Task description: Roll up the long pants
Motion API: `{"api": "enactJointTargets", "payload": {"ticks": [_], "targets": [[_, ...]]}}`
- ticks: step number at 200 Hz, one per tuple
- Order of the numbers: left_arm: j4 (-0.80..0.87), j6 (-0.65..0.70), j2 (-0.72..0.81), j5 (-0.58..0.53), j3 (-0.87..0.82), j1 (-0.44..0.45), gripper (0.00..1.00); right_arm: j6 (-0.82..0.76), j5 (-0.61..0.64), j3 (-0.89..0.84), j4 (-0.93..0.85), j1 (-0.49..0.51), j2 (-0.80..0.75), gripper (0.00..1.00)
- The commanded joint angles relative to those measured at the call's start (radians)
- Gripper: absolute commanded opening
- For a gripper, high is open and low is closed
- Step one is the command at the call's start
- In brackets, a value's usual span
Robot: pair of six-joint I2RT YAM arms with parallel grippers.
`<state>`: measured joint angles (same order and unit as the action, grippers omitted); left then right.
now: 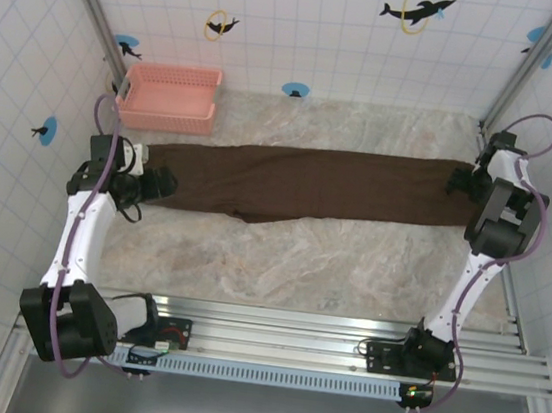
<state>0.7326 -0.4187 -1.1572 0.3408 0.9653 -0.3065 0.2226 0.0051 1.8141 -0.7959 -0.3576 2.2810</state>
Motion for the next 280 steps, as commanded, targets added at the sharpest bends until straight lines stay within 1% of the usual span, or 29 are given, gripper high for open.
{"api": "enactJointTargets", "payload": {"ticks": [1,11,23,28,30,41,58,70,82,107,134,173,185,202,215,229,245,268,280], "targets": [[0.035,0.011,0.018,-0.024,0.039,0.004,0.97,-0.006,-0.023,0.008,-0.021,0.016,0.061,0.76],[0.037,0.009,0.02,-0.026,0.041,0.005,0.97,-0.009,-0.025,0.009,-0.028,0.027,0.066,0.61],[0.04,0.01,0.024,-0.029,0.042,0.004,0.97,-0.014,-0.015,0.01,-0.037,0.043,0.064,0.37],[0.043,0.011,0.024,-0.031,0.044,0.004,0.97,-0.014,-0.006,0.007,-0.038,0.047,0.06,0.24],[0.043,0.011,0.023,-0.031,0.045,0.004,0.97,-0.014,-0.003,0.005,-0.038,0.05,0.058,0.21],[0.051,0.018,0.023,-0.036,0.048,0.005,0.97,-0.01,0.021,-0.004,-0.039,0.061,0.041,0.0],[0.056,0.026,0.03,-0.042,0.05,0.004,0.97,-0.006,0.061,-0.025,-0.037,0.07,0.023,0.0],[0.056,0.027,0.034,-0.042,0.05,0.004,0.97,-0.006,0.092,-0.047,-0.037,0.078,-0.043,0.0],[0.053,0.026,0.036,-0.037,0.054,0.005,0.97,-0.006,0.157,-0.079,-0.036,0.094,-0.101,0.0],[0.044,0.021,0.037,-0.023,0.051,0.005,0.97,0.006,0.333,-0.156,-0.029,0.124,-0.249,0.0],[0.039,0.022,0.043,-0.009,0.049,0.005,0.97,0.023,0.53,-0.201,-0.05,0.129,-0.383,0.0],[0.036,0.021,0.05,0.014,0.052,0.004,0.97,0.062,0.798,-0.218,-0.101,0.126,-0.514,0.0],[0.035,0.023,0.054,0.018,0.052,0.005,0.97,0.067,0.837,-0.21,-0.123,0.126,-0.535,0.0],[0.036,0.022,0.057,0.023,0.049,0.004,0.97,0.055,0.83,-0.202,-0.134,0.147,-0.562,0.0],[0.035,0.023,0.06,0.024,0.046,0.006,0.97,0.039,0.807,-0.204,-0.131,0.19,-0.588,0.0],[0.03,0.021,0.063,0.023,0.041,0.005,0.97,0.018,0.782,-0.209,-0.123,0.268,-0.623,0.0],[0.019,0.021,0.062,0.023,0.036,0.004,0.97,-0.01,0.775,-0.22,-0.108,0.401,-0.664,0.0],[0.003,0.018,0.045,0.031,0.033,0.005,0.97,-0.008,0.757,-0.219,-0.109,0.58,-0.703,0.0],[-0.006,0.018,0.036,0.035,0.036,0.004,0.97,0.003,0.775,-0.212,-0.119,0.667,-0.713,0.0]]}}
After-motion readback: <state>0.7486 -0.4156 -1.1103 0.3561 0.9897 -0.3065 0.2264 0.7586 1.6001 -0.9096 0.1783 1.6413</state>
